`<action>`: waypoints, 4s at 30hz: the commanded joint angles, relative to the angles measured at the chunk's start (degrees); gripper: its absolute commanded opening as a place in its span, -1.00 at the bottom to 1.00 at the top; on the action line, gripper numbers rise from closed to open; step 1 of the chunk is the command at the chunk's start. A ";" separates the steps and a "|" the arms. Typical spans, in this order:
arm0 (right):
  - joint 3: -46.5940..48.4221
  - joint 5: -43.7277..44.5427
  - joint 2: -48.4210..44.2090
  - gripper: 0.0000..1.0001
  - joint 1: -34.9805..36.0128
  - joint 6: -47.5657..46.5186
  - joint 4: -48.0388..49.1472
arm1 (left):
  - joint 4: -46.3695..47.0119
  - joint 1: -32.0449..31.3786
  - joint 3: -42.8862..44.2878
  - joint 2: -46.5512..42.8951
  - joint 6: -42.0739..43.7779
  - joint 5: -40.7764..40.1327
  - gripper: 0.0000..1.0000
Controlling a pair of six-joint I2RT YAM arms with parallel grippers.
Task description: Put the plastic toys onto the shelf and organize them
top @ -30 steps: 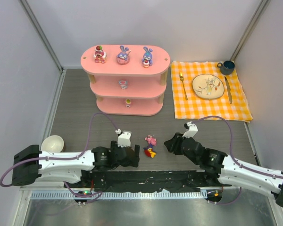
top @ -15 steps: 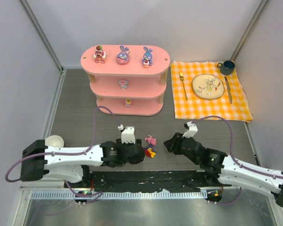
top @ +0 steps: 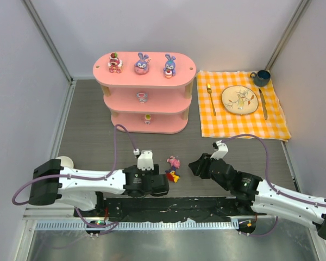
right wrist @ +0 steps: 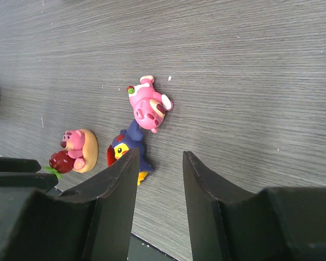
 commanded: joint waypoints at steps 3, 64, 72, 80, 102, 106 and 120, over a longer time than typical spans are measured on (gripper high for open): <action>0.31 0.27 -0.64 -0.12 -0.13 0.00 1.54 | -1.13 -0.29 0.83 1.82 -5.08 -5.29 0.13; -0.04 -0.17 0.50 -0.13 -0.13 0.52 2.86 | 10.29 0.32 -8.93 -7.40 11.27 -4.95 -0.07; -0.04 -0.17 0.33 -0.13 -0.13 0.52 2.86 | 13.20 0.67 -10.42 -6.78 12.50 -3.27 -0.12; 0.05 -0.08 0.50 -0.13 -0.13 0.61 2.77 | 13.38 1.02 -10.60 -6.08 12.59 -3.01 -0.14; 0.84 -0.08 1.21 -0.13 -0.13 0.00 2.51 | 16.69 1.90 -4.89 -10.81 26.72 -11.53 -1.00; 0.75 -0.17 1.03 -0.13 -0.22 -0.09 2.42 | 23.82 5.85 -4.36 -14.69 36.30 -11.98 -0.99; 0.13 1.32 -2.40 -0.13 -0.13 0.52 -0.74 | 41.48 22.11 6.45 -11.62 59.34 -1.35 -0.99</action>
